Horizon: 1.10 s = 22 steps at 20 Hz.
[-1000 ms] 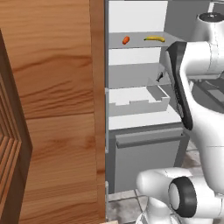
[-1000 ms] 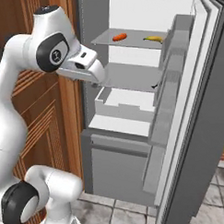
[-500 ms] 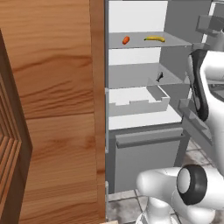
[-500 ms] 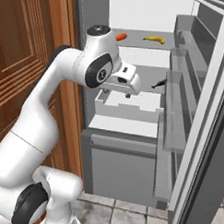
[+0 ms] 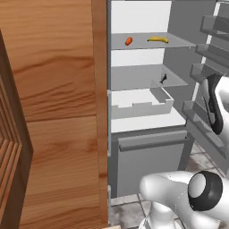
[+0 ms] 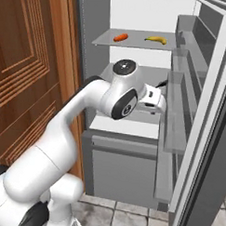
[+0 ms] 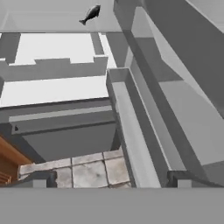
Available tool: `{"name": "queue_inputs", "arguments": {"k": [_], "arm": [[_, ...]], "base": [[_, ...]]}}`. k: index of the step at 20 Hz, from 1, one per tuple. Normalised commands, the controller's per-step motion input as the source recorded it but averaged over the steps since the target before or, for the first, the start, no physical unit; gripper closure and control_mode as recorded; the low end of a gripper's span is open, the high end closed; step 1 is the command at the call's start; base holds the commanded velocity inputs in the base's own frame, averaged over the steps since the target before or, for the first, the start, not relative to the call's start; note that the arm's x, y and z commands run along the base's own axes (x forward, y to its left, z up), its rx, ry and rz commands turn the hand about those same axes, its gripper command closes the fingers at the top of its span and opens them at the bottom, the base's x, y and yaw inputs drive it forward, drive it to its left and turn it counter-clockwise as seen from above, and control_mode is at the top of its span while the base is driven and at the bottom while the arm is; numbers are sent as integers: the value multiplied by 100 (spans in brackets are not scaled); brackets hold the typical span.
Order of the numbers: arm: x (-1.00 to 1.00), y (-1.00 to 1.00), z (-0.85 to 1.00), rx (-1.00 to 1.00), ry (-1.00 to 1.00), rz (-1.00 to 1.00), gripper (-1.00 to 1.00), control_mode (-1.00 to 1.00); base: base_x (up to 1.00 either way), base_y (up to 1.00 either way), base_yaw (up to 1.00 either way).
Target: Open the fridge, remove the banana, carrot, and fish, and place them on any counter.
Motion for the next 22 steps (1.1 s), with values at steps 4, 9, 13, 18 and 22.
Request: {"name": "queue_inputs", "arguments": {"k": [4, 9, 13, 18, 22], "arm": [[21, -44, -42, -20, -1, 0, -100, -100], [51, -46, -24, -20, 0, -5, -100, -100], [60, -65, -15, -18, 0, -7, -100, -100], [-25, -28, 19, -6, 0, 2, -100, -100], [-86, 62, 83, 11, 12, 21, -100, -100]], "base": [[0, 0, 0], [0, 0, 0], [0, 0, 0], [0, 0, 0], [0, 0, 0]]}}
